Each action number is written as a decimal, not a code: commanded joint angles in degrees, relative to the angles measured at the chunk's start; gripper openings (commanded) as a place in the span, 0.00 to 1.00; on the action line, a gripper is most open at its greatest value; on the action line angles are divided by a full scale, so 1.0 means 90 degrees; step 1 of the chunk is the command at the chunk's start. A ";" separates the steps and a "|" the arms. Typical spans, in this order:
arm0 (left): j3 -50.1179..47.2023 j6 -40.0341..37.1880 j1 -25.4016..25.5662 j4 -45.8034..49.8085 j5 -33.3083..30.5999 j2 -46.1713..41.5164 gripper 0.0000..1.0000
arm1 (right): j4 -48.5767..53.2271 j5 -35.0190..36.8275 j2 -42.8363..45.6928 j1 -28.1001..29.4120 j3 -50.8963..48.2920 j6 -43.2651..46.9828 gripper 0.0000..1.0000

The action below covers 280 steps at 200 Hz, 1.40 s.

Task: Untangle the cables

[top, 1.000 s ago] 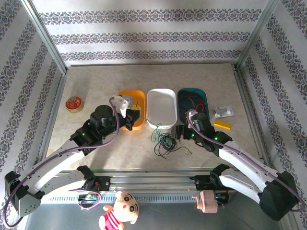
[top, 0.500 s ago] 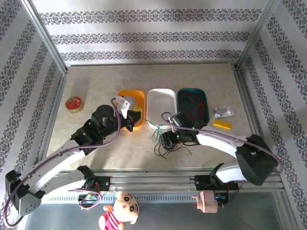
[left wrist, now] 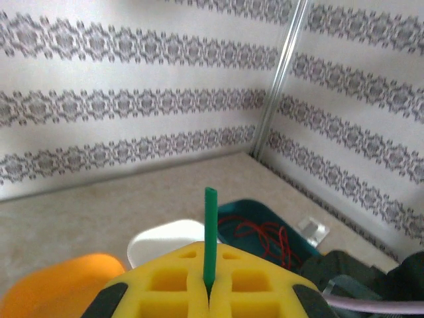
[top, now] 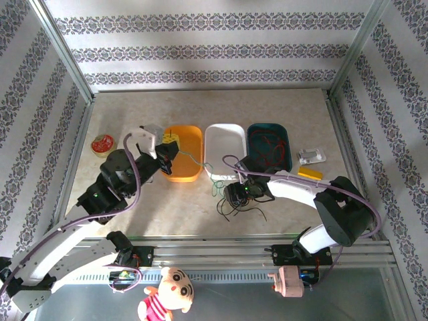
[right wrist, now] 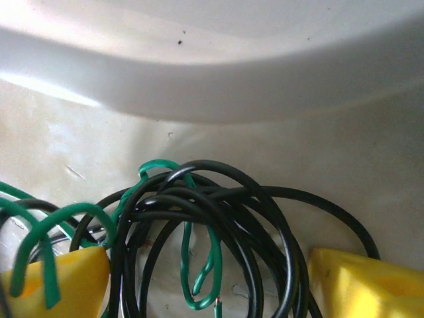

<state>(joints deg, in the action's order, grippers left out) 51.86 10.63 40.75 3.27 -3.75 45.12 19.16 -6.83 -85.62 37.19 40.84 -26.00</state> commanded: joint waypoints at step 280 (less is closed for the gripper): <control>0.0263 -0.0184 0.0174 0.0714 0.1448 0.1829 0.00 | -0.0381 0.1152 0.3559 -0.0018 -0.1460 -0.0089 0.81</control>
<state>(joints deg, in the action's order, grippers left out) 55.20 8.03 41.47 10.11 11.09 62.39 17.54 1.91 -54.94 36.64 28.97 -27.90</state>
